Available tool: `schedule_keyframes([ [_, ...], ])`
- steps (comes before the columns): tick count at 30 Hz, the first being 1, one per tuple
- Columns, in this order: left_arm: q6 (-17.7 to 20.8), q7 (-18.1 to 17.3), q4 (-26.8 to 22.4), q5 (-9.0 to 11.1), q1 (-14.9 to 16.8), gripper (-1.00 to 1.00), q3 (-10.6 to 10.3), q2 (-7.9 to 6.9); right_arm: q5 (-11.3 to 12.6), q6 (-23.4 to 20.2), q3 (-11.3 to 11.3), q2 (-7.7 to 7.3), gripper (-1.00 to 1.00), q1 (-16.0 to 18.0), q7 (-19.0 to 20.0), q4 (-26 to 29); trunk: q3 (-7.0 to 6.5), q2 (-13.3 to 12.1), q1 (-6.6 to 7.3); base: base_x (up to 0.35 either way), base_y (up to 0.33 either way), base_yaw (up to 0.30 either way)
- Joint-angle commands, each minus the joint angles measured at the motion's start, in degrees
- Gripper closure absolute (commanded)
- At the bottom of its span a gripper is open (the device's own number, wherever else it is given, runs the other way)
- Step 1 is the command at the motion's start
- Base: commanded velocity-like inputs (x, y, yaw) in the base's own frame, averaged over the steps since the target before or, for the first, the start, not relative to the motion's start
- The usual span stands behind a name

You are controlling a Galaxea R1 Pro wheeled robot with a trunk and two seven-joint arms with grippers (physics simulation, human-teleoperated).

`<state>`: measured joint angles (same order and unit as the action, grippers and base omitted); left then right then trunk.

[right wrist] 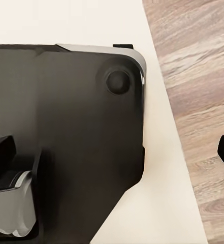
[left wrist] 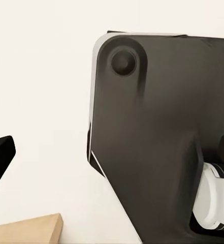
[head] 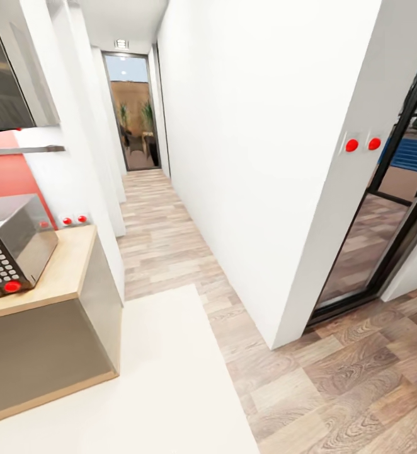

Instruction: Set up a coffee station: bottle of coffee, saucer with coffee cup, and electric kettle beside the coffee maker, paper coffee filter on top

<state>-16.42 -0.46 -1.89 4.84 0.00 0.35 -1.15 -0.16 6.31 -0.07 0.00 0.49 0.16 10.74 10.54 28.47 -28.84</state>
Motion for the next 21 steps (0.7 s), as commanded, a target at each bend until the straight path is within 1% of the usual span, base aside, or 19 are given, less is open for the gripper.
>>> schedule_keyframes([
  [1,-0.1,-0.07,-0.04,0.46,0.0,-1.0,-0.05,0.0,-0.02,0.19,0.0,0.0,-1.0,0.03,0.02,-0.03,-0.1,-0.33,0.2,0.0,0.0,0.25],
  [14,-0.1,-0.07,-0.04,0.46,0.0,-1.0,0.0,0.0,-0.02,0.25,-0.01,0.0,-1.0,0.03,0.02,-0.04,-2.43,-5.55,3.06,0.0,0.0,0.274],
  [21,-0.1,-0.07,-0.04,0.49,0.0,-1.0,0.0,0.0,-0.02,0.22,-0.01,0.0,-1.0,0.03,0.02,-0.06,-2.43,-5.55,3.06,0.0,0.0,0.278],
])
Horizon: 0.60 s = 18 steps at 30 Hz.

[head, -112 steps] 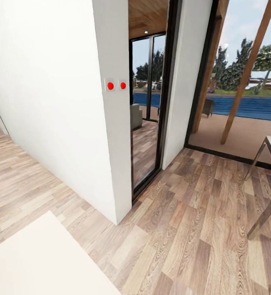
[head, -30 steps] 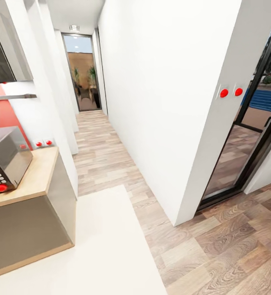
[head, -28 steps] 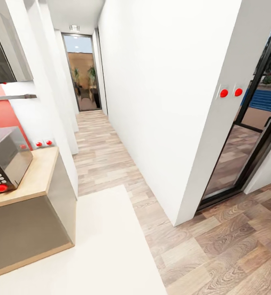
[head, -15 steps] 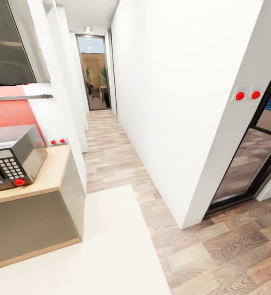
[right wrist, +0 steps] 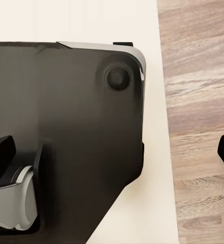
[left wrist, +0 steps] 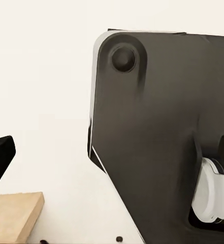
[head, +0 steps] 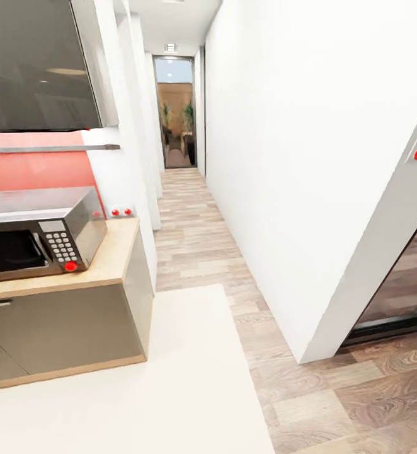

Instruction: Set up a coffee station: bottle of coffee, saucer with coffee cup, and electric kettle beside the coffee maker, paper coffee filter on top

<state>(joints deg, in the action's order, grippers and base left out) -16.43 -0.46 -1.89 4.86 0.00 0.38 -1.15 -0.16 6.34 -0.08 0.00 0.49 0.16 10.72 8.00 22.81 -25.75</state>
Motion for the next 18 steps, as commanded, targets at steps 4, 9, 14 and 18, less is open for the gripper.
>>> schedule_keyframes([
  [4,-0.1,-0.07,-0.05,0.47,0.0,-1.0,-0.01,0.0,-0.01,0.17,-0.01,0.0,-1.0,0.04,0.02,-0.05,0.1,0.1,-0.03,0.0,0.0,0.278],
  [9,-0.1,-0.07,-0.05,0.47,0.0,-1.0,0.03,0.0,-0.01,0.18,-0.01,0.0,-1.0,0.04,0.02,-0.05,0.1,0.1,-0.03,0.0,0.0,0.278],
  [14,-0.1,-0.07,-0.05,0.49,0.0,-1.0,0.01,0.0,-0.01,0.18,-0.01,0.0,-1.0,0.04,0.02,-0.04,0.1,0.1,-0.03,0.0,0.0,0.278],
  [18,-0.1,-0.07,-0.05,0.49,0.0,-1.0,0.03,0.0,-0.01,0.21,-0.01,0.0,-1.0,0.04,0.02,-0.07,0.1,0.1,-0.03,0.0,0.0,0.278],
])
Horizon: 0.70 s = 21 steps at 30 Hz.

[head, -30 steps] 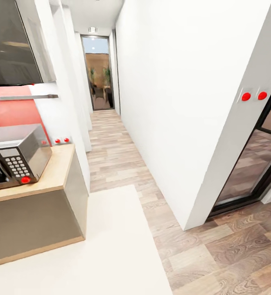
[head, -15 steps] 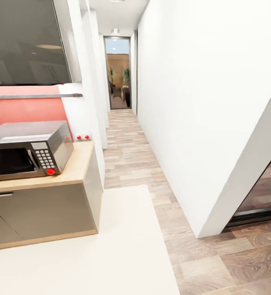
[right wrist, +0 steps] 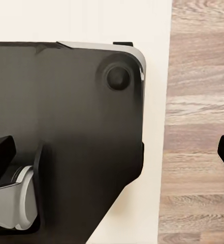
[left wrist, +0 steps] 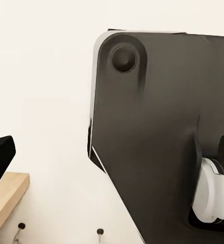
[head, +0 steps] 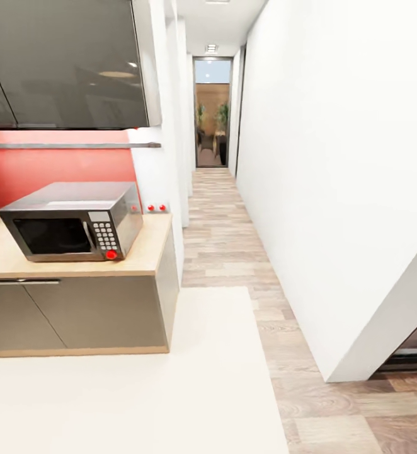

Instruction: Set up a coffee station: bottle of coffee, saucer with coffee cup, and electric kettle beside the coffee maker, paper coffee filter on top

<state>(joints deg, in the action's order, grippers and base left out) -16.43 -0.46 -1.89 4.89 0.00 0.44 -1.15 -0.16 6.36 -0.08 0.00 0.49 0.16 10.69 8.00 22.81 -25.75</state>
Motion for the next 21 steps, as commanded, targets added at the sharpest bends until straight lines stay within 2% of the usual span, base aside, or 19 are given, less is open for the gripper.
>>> schedule_keyframes([
  [1,-0.1,-0.07,-0.05,0.47,0.0,-1.0,-0.03,0.0,-0.01,0.19,0.02,0.0,-1.0,0.04,0.02,-0.05,0.1,0.11,-0.03,0.0,0.0,0.278],
  [21,-0.1,-0.07,-0.13,0.45,0.0,-1.0,0.0,0.0,-0.01,0.15,0.01,0.0,-1.0,0.04,0.02,-0.06,0.1,0.11,-0.03,0.0,0.0,0.278],
])
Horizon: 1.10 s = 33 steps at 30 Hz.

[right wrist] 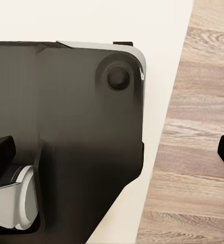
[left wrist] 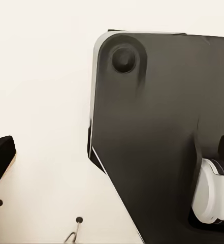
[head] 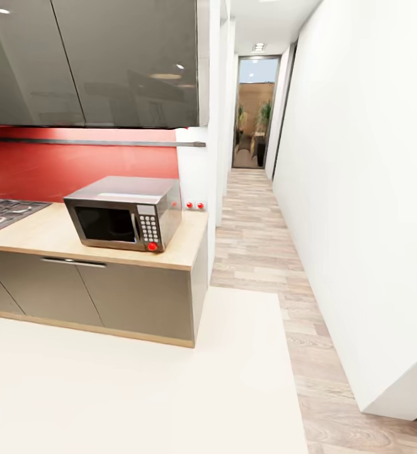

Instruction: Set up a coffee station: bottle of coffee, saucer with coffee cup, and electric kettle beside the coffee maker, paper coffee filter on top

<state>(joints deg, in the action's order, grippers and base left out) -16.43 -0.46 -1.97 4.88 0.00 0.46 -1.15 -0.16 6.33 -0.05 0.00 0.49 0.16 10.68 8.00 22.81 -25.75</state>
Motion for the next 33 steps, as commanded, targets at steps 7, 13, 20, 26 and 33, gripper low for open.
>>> schedule_keyframes([
  [7,-0.1,-0.07,-0.05,0.48,0.0,-1.0,-0.03,0.0,-0.01,0.2,-0.03,0.0,-1.0,0.04,0.02,-0.03,0.1,0.11,-0.03,0.0,0.0,0.278],
  [13,-0.1,-0.07,-0.05,0.49,0.0,-1.0,-0.02,0.0,-0.01,0.21,0.01,0.0,-1.0,0.04,0.02,-0.04,0.1,0.11,-0.03,0.0,0.0,0.278],
  [20,-0.1,-0.07,-0.05,0.46,0.0,-1.0,-0.02,0.0,-0.01,0.22,-0.01,0.0,-1.0,0.04,0.02,-0.04,0.1,0.11,-0.03,0.0,0.0,0.278],
  [26,-0.1,-0.07,-0.05,0.46,0.0,-1.0,-0.02,0.0,-0.01,0.18,-0.03,0.0,-1.0,0.04,0.02,-0.04,0.1,0.11,-0.03,0.0,0.0,0.278],
  [33,-0.1,-0.07,-0.05,0.42,0.0,-1.0,-0.04,0.0,-0.01,0.18,-0.01,0.0,-1.0,0.04,0.02,-0.04,0.1,0.11,-0.03,0.0,0.0,0.278],
])
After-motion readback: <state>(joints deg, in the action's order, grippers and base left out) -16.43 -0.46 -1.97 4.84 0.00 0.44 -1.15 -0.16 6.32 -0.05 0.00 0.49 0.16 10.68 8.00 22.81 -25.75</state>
